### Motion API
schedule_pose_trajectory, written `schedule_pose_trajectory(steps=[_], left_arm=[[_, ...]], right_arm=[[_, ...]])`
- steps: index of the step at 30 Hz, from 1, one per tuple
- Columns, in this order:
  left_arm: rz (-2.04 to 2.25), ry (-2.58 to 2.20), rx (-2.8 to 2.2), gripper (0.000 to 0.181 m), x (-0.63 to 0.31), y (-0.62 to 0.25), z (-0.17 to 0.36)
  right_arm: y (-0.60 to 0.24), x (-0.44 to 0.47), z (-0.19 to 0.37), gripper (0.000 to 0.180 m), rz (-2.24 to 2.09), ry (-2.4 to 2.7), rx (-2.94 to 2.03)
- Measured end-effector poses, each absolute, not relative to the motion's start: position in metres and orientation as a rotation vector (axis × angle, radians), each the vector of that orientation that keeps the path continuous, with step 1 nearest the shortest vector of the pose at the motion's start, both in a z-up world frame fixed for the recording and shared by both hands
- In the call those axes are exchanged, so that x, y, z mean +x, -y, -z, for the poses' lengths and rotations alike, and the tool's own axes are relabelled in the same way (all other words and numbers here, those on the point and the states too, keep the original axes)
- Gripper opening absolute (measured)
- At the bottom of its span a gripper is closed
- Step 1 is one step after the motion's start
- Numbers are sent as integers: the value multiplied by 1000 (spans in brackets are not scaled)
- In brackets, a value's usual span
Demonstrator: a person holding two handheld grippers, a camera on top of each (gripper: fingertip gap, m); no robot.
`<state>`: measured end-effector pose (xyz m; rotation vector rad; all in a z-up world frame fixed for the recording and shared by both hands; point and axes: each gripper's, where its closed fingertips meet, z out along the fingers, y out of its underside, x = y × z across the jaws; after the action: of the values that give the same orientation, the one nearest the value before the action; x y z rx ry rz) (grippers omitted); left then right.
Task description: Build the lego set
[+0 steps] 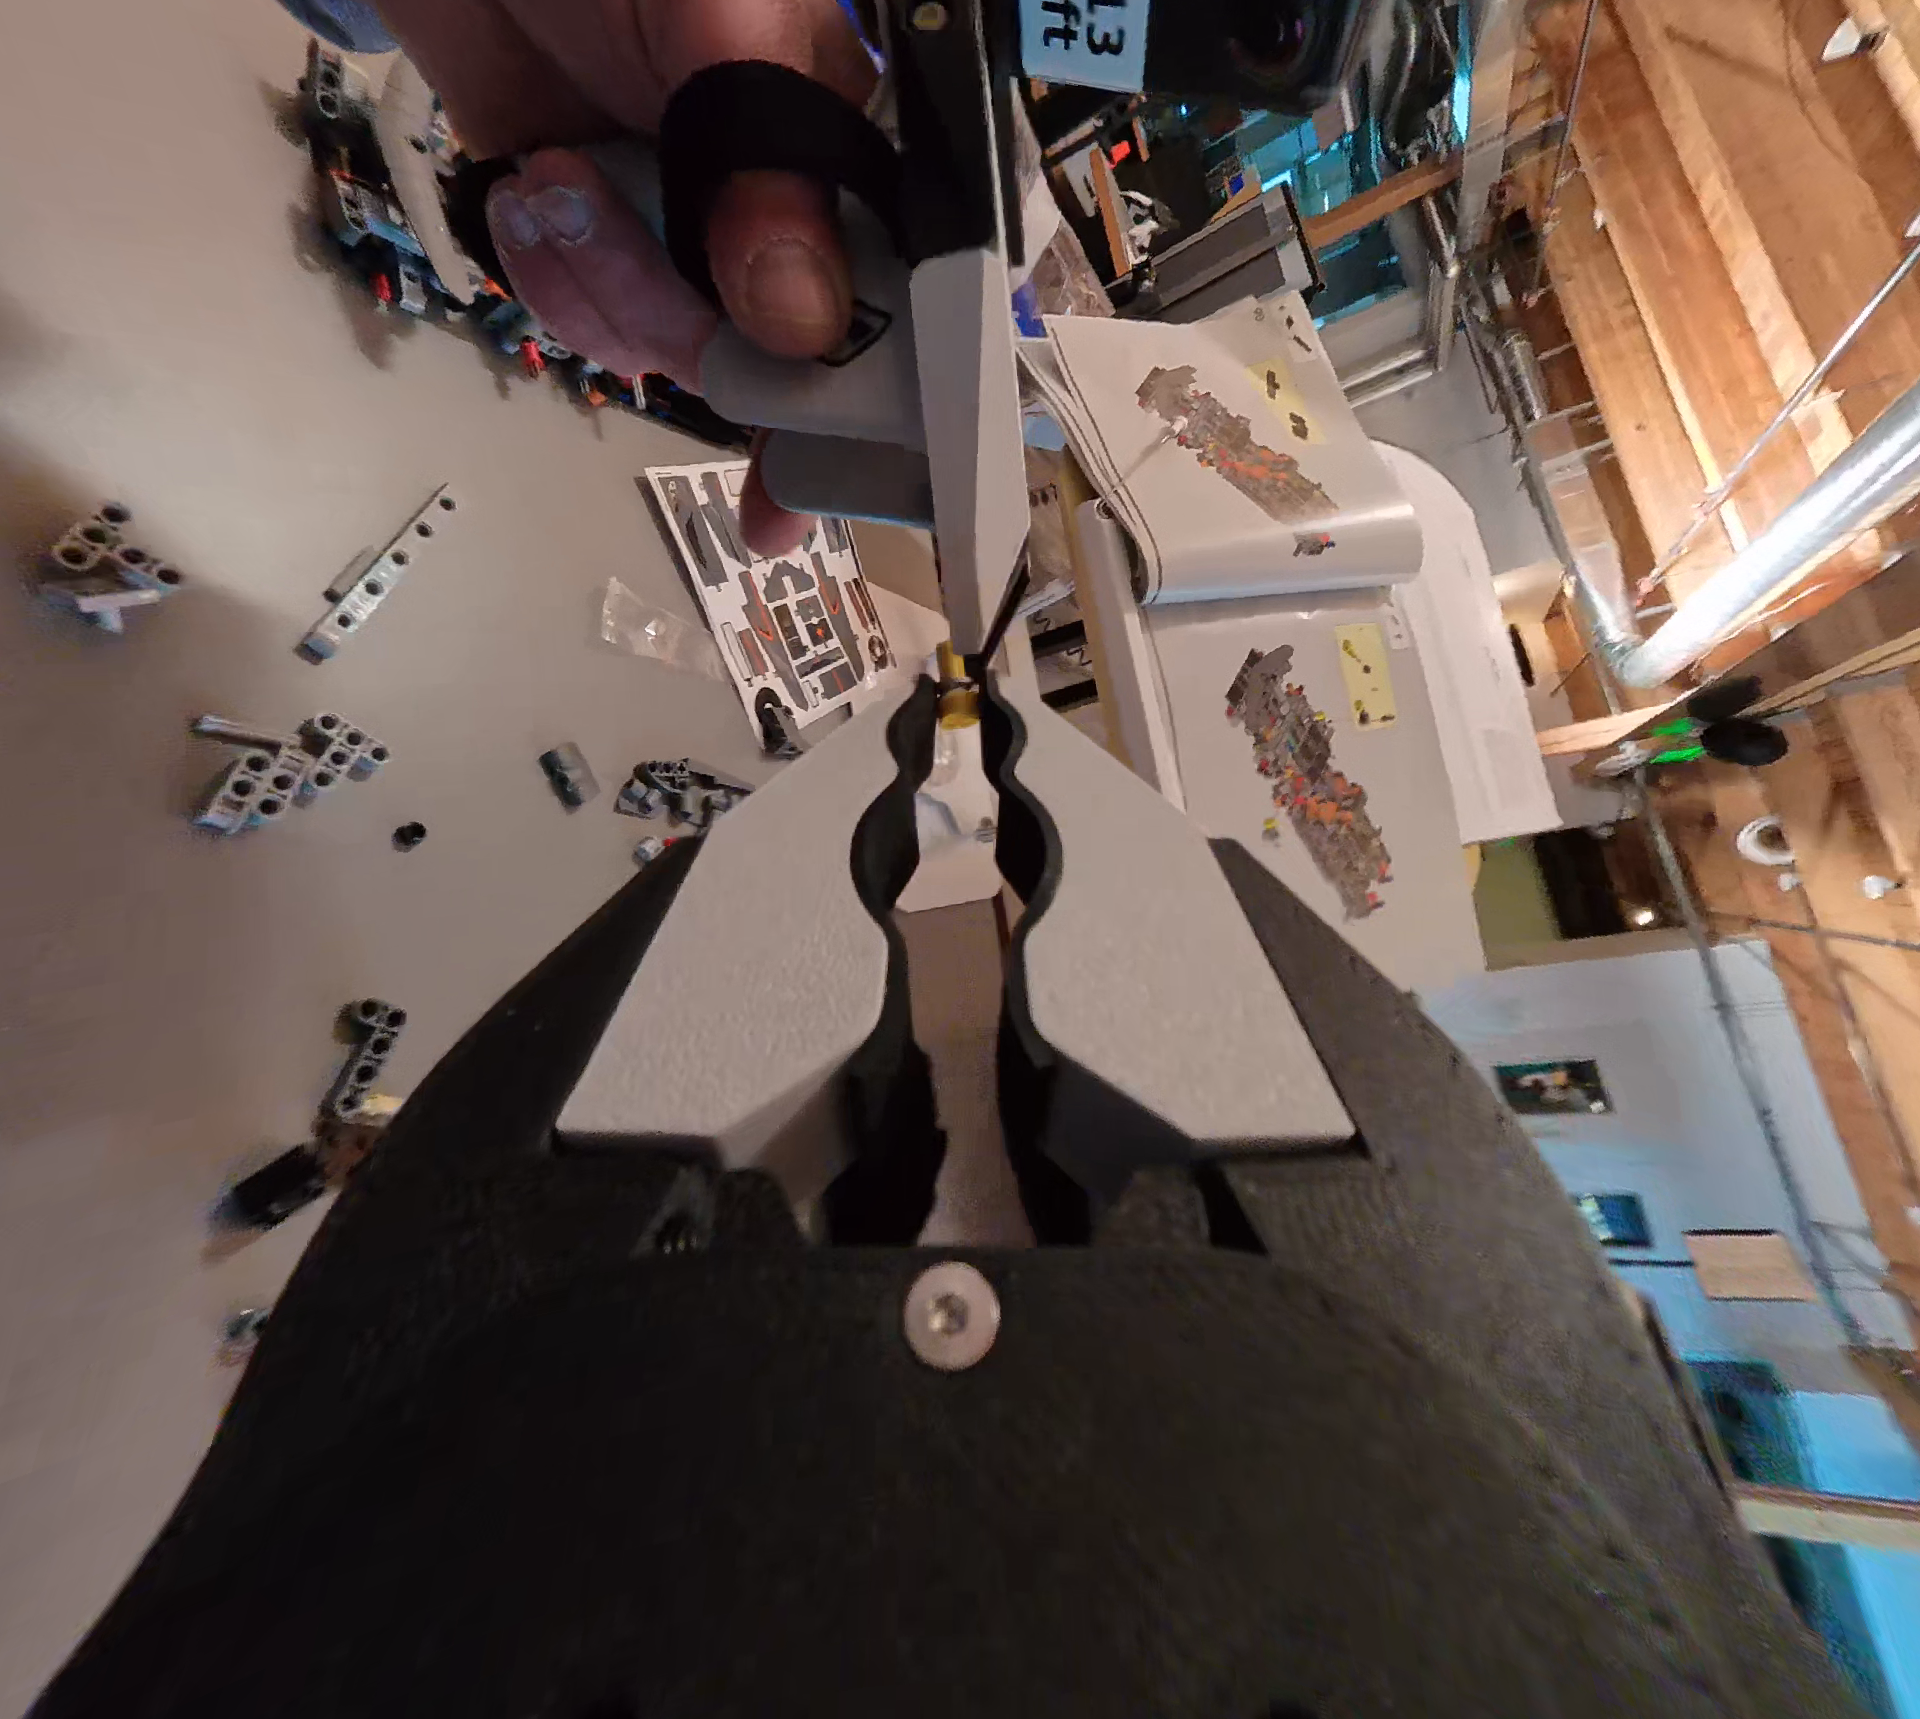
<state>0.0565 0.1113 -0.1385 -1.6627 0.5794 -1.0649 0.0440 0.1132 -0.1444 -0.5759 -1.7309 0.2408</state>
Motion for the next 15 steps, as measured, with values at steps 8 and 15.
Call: schedule_pose_trajectory(steps=[8, 15], left_arm=[[813, -666, -1731, 27, 59, -113, 152], [597, -907, -1954, 25, 76, -126, 219]], right_arm=[[-147, 118, 151, 5, -515, 1629, -913], [-188, 195, 198, 4, -535, 1533, -1208]])
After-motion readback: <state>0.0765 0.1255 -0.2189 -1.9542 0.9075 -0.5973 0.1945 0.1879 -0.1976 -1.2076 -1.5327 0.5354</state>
